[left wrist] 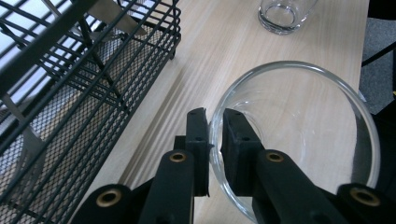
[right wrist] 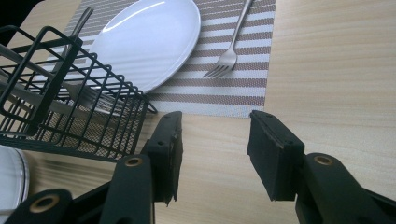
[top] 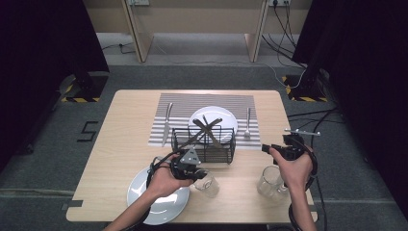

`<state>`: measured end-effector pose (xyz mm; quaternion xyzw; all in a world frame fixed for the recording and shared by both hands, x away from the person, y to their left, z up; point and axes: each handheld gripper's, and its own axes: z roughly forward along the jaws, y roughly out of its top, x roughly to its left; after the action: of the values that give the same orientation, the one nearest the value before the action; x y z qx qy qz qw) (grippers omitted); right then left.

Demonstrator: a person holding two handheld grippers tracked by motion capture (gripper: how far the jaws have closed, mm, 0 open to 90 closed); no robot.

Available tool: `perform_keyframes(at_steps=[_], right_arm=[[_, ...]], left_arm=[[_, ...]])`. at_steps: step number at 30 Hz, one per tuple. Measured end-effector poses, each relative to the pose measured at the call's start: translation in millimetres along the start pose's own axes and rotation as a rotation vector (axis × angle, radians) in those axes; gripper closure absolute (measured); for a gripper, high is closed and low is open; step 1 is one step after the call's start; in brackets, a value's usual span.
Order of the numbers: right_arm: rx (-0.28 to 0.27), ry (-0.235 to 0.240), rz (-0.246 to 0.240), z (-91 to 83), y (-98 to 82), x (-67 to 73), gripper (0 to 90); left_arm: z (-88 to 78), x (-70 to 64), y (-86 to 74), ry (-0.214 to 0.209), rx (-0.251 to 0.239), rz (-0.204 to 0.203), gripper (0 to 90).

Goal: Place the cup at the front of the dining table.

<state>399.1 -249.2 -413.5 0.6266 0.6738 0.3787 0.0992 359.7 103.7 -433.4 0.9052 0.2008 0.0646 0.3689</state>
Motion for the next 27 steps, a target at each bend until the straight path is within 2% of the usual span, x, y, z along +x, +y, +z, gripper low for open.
perform_keyframes(at_steps=[4, 8, 13, 20, 27], right_arm=[[0.000, 0.002, 0.002, 0.1, 0.4, -0.2, 54.7], [0.002, 0.002, 0.002, 0.4, 0.3, -0.4, 54.7], [0.003, 0.003, 0.002, 0.8, 0.1, -0.4, 54.7], [-0.005, 0.002, -0.002, -0.6, 0.6, -0.7, 54.8], [-0.008, 0.003, -0.001, -0.7, 0.8, -0.4, 54.8]], left_arm=[[-2.0, 0.1, -0.3, 0.001, -0.020, -0.005, 82.4], [-2.6, -1.4, -0.6, 0.002, -0.012, 0.026, 82.5], [-7.4, -2.7, -0.7, 0.007, -0.037, 0.022, 82.5], [-14.6, -4.2, -0.7, 0.004, -0.042, 0.040, 82.5], [-20.0, -7.5, -0.1, -0.002, -0.057, 0.033, 82.6]])
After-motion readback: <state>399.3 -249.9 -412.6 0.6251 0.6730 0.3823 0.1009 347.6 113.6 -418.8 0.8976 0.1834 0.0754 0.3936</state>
